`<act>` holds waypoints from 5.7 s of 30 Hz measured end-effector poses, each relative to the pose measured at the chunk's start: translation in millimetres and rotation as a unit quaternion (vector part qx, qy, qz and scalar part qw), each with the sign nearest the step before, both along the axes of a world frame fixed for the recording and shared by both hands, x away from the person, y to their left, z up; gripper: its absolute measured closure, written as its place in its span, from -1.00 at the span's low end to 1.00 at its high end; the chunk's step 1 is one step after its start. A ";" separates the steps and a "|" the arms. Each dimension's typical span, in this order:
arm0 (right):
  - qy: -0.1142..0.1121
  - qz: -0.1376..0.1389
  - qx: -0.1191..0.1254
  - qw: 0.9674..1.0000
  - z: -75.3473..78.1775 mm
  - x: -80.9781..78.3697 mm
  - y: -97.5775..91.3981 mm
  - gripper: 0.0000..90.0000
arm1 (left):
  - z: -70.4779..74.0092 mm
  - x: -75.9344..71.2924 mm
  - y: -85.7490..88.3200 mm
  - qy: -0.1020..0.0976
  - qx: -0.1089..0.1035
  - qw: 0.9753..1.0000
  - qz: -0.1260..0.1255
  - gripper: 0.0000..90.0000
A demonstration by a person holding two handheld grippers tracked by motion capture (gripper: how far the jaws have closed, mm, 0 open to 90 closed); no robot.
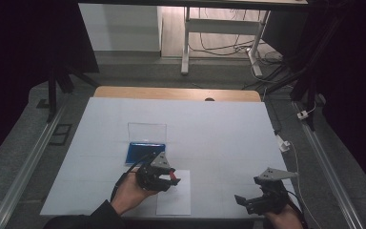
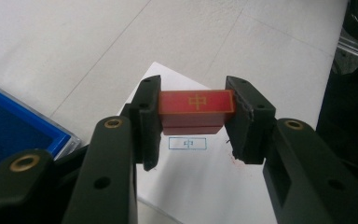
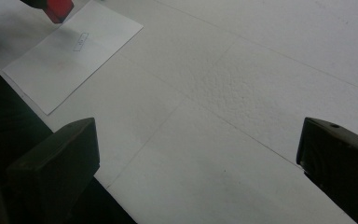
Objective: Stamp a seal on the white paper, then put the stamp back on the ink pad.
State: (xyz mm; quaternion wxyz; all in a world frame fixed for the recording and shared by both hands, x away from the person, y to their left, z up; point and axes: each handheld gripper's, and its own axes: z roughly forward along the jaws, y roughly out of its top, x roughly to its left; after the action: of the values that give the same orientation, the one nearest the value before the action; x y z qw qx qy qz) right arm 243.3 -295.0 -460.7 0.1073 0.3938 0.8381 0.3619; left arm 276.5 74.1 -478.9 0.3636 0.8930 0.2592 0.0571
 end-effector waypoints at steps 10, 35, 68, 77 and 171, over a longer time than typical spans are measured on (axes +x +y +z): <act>-0.001 0.000 -0.002 1.000 0.1 -0.2 0.0 -1.00 | 6.2 3.0 11.5 0.001 -0.015 1.000 0.014 0.29; -0.001 0.001 -0.002 1.000 0.2 -0.3 0.2 -1.00 | 13.0 15.4 45.5 -0.013 -0.027 0.998 0.063 0.29; -0.002 -0.002 0.005 1.000 0.2 -0.1 -1.5 -1.00 | 14.1 30.1 81.5 -0.020 -0.042 0.991 0.124 0.29; -0.001 -0.003 0.007 1.000 0.3 0.0 -2.4 -1.00 | 12.8 36.7 86.4 -0.021 -0.048 0.989 0.135 0.29; 0.000 0.002 0.001 1.000 -0.2 -0.9 -1.2 -0.96 | -2.2 74.6 101.6 0.022 -0.076 0.981 0.178 -0.62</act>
State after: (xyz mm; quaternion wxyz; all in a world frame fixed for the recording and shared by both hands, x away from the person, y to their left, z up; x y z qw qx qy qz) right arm 242.4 -296.2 -460.9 0.1061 0.3924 0.8383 0.3634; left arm 351.1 175.8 -481.0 0.4084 0.8037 0.4251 0.0814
